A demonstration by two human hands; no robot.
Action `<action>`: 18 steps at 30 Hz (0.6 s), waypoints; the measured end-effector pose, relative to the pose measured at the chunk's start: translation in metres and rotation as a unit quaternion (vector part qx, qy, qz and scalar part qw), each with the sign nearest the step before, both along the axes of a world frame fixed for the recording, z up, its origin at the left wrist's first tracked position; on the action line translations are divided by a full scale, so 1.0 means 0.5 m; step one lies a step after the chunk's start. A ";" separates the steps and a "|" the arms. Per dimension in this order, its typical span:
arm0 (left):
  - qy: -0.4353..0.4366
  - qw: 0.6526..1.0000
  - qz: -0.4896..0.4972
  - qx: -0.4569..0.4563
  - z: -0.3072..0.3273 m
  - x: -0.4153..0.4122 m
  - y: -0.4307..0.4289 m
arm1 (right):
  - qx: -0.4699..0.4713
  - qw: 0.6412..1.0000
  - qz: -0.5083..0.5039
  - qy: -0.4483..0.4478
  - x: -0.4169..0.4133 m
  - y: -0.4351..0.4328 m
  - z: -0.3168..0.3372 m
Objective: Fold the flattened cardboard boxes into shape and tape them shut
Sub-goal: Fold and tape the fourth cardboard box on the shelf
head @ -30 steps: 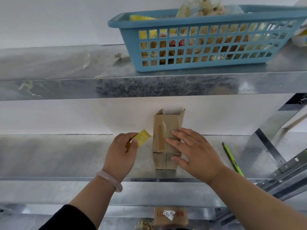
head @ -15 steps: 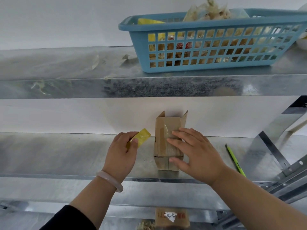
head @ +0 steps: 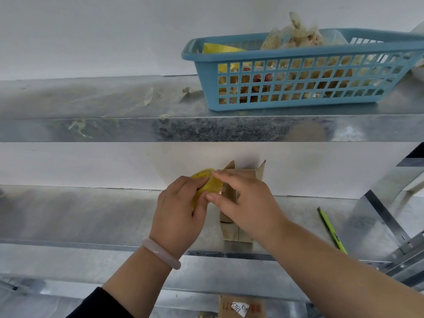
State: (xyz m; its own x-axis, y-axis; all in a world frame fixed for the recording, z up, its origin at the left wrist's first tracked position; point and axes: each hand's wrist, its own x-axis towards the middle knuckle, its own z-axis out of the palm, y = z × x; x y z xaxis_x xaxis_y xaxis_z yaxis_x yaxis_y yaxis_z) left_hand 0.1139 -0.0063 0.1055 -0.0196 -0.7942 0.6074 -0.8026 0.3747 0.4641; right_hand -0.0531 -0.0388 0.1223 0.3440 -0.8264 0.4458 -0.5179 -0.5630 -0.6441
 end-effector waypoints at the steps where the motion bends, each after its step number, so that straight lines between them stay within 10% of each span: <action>1: -0.006 1.000 0.003 0.003 0.003 0.002 0.001 | -0.009 1.000 -0.008 -0.002 -0.001 0.003 -0.001; 18: -0.096 0.995 -0.010 -0.021 0.023 0.009 0.011 | 0.206 0.976 -0.001 -0.076 -0.001 0.005 0.026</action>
State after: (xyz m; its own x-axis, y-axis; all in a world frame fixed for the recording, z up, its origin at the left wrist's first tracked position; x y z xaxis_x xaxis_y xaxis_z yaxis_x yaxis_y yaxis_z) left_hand 0.1182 -0.0007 0.1170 -0.1543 -0.7658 0.6243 -0.8666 0.4084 0.2869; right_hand -0.0537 -0.0363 0.1355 0.2987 -0.9466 0.1211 -0.4000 -0.2394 -0.8847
